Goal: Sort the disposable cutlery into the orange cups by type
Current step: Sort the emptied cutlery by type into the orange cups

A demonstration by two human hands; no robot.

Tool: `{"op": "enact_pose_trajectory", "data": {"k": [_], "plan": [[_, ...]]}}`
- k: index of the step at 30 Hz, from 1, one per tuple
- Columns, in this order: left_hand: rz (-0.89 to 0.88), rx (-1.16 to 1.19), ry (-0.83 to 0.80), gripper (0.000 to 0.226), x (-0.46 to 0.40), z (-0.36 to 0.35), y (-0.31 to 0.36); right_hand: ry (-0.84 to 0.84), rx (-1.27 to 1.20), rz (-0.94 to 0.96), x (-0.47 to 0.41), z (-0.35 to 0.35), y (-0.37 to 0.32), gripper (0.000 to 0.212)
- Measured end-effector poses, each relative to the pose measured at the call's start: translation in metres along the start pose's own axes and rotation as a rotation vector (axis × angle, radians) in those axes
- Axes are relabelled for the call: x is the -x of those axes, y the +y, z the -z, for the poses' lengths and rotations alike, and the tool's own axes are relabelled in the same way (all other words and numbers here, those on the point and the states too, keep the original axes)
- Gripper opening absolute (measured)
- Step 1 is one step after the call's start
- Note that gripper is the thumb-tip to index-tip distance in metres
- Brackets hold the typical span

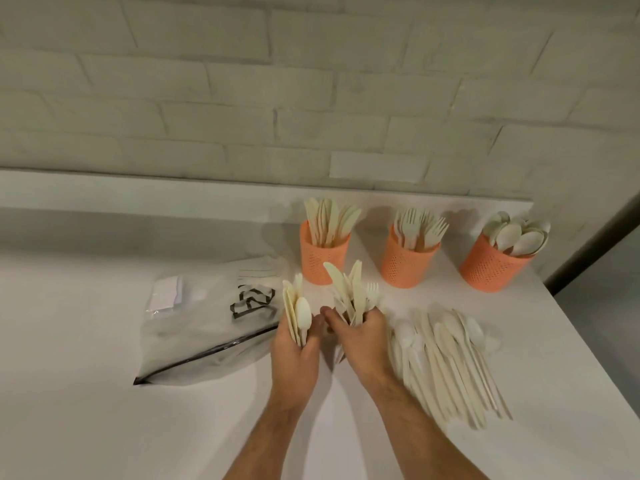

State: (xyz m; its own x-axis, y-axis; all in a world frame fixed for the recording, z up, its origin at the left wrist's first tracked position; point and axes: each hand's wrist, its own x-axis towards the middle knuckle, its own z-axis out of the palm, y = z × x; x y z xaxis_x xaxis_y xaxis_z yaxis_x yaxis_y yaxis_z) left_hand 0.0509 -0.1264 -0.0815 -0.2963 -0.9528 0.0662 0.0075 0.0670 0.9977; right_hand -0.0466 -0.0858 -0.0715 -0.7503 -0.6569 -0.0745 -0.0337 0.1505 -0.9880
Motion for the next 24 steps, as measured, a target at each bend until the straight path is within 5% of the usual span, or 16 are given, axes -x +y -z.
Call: {"op": "enact_pose_trajectory", "data": {"k": [8, 13, 19, 24], "plan": [[0.364, 0.376, 0.003, 0.014, 0.005, -0.010, 0.007, -0.225, 0.208, -0.143, -0.015, 0.020, -0.021, 0.014], [0.585, 0.589, -0.149, 0.021, 0.009, -0.018, 0.021, -0.411, 0.238, -0.201, -0.008, 0.029, -0.027, 0.018], [0.573, 0.586, -0.142, 0.028, 0.010, -0.025, 0.023, -0.471, 0.481, 0.004, 0.005, 0.032, -0.028, 0.034], [0.522, 0.570, -0.225, 0.029, 0.010, -0.026, 0.023, -0.426, 0.964, 0.128, 0.021, 0.038, -0.040, 0.028]]}}
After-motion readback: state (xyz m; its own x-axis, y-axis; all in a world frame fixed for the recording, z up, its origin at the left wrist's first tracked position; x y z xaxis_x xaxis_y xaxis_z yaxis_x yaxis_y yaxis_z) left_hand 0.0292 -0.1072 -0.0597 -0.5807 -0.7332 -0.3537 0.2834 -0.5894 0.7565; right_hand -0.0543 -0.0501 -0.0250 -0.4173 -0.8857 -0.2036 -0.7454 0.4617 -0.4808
